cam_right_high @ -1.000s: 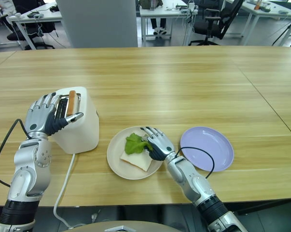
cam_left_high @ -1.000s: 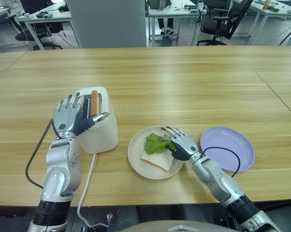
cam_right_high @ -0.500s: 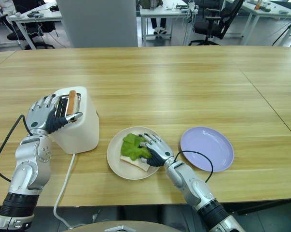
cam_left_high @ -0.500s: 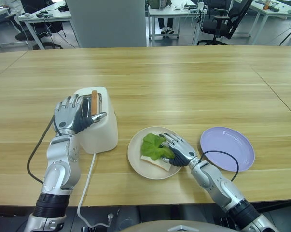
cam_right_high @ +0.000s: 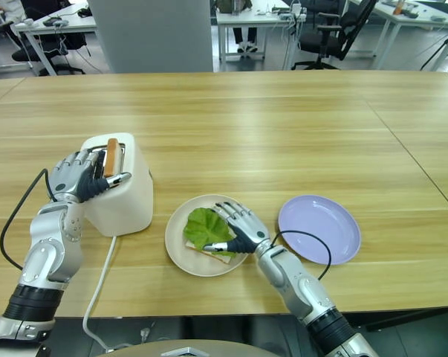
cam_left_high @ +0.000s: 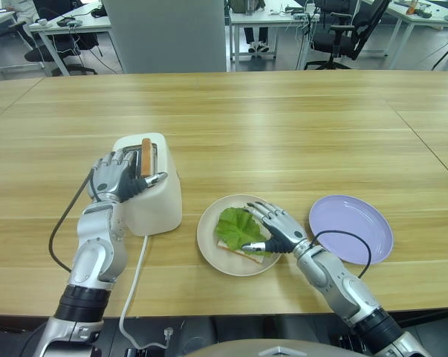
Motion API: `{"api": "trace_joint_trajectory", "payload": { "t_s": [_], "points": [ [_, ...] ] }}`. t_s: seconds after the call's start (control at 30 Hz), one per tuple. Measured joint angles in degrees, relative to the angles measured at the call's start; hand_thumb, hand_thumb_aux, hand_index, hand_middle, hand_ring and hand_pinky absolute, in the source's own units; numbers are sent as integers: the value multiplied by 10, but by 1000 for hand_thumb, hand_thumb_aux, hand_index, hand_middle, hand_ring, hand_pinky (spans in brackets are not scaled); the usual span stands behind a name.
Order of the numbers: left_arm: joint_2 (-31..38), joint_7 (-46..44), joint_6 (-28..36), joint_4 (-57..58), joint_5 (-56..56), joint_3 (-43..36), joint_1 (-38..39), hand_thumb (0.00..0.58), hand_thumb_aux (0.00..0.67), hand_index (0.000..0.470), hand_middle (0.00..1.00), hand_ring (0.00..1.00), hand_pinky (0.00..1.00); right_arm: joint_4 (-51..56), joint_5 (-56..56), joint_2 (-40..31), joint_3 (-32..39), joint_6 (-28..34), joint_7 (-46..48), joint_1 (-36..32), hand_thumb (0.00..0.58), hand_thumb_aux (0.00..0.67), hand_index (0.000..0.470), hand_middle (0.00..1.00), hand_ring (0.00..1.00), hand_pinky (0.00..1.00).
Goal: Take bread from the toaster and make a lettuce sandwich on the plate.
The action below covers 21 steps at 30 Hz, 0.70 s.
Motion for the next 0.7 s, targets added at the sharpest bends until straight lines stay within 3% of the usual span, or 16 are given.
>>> {"api": "trace_joint_trajectory", "payload": {
  "t_s": [0.07,0.1,0.13,0.17,0.2,0.37,0.5,0.53,0.7],
  "points": [
    [-2,-5,3,11,0,-11,-10,0,0,0,0,0,0,-7,4,1,-15,-1,-12,0,0,0,0,0,0,0],
    [-3,-6,5,16,0,-16,-15,79,47,32,0,0,0,-11,6,1,-21,-1,-18,0,0,0,0,0,0,0],
    [-5,-6,6,22,0,-21,-23,79,47,32,0,0,0,-17,8,2,-26,-1,-23,1,0,0,0,0,0,0],
    [-6,-6,6,26,-1,-25,-30,563,554,381,0,0,0,-23,11,3,-31,-2,-29,1,0,0,0,0,0,0],
    [-7,-5,7,27,-2,-26,-33,580,670,460,0,0,0,-28,12,4,-35,-4,-32,1,0,0,0,0,0,0],
    [-7,12,8,10,-17,-21,-46,580,670,460,0,0,0,-37,20,6,-44,-6,-46,2,0,0,0,0,0,0],
    [-7,24,8,-6,-34,-5,-44,580,670,460,906,906,906,-37,21,6,-44,-7,-50,5,0,0,0,0,0,0],
    [-7,28,8,-12,-37,-1,-43,580,670,460,1000,1000,1000,-37,21,6,-44,-7,-50,6,0,0,0,0,0,0],
    [-7,45,-1,-43,-54,21,-44,580,670,460,1000,1000,1000,-37,21,6,-44,-7,-51,6,0,0,0,0,0,0]
  ]
}}
